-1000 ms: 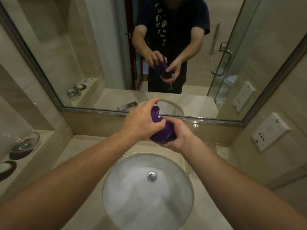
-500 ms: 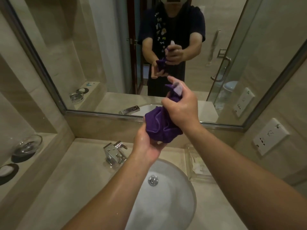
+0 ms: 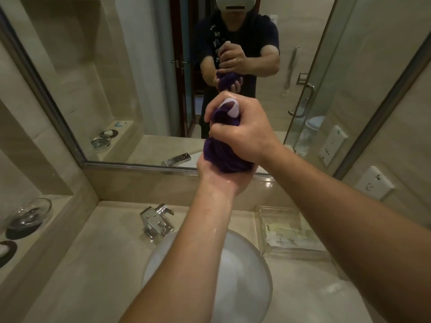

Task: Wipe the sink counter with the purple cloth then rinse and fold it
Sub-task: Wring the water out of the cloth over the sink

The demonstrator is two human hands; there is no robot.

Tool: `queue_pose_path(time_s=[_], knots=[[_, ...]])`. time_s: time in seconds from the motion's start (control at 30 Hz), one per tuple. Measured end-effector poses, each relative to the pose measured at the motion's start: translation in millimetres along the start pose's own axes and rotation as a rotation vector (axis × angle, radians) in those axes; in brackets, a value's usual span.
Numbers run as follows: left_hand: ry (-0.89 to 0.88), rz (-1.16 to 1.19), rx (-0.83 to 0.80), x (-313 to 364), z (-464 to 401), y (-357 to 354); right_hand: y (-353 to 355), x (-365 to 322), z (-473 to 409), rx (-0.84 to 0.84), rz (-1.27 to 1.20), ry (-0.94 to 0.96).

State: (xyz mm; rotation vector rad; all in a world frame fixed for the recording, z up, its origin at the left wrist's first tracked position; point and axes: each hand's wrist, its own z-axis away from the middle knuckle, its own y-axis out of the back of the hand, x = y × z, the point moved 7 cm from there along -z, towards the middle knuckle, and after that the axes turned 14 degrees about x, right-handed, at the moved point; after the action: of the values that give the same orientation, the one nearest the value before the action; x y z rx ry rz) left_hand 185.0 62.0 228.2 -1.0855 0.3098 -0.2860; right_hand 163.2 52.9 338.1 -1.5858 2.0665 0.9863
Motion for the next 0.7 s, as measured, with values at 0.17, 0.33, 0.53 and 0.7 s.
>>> queue_pose_path(time_s=[0.17, 0.33, 0.53, 0.7], knots=[[-0.059, 0.026, -0.126, -14, -8, -7, 8, 0, -1, 0.054, -0.135, -0.079], [-0.060, -0.025, -0.090, -19, 1, -18, 19, -3, -3, 0.086, -0.185, -0.081], [-0.591, -0.172, 0.138, 20, 18, -19, 30, 26, 32, 0.620, -0.515, -0.443], [-1.369, -0.681, 0.156, 45, 54, -46, 8, 59, 59, 0.863, -1.107, -1.062]])
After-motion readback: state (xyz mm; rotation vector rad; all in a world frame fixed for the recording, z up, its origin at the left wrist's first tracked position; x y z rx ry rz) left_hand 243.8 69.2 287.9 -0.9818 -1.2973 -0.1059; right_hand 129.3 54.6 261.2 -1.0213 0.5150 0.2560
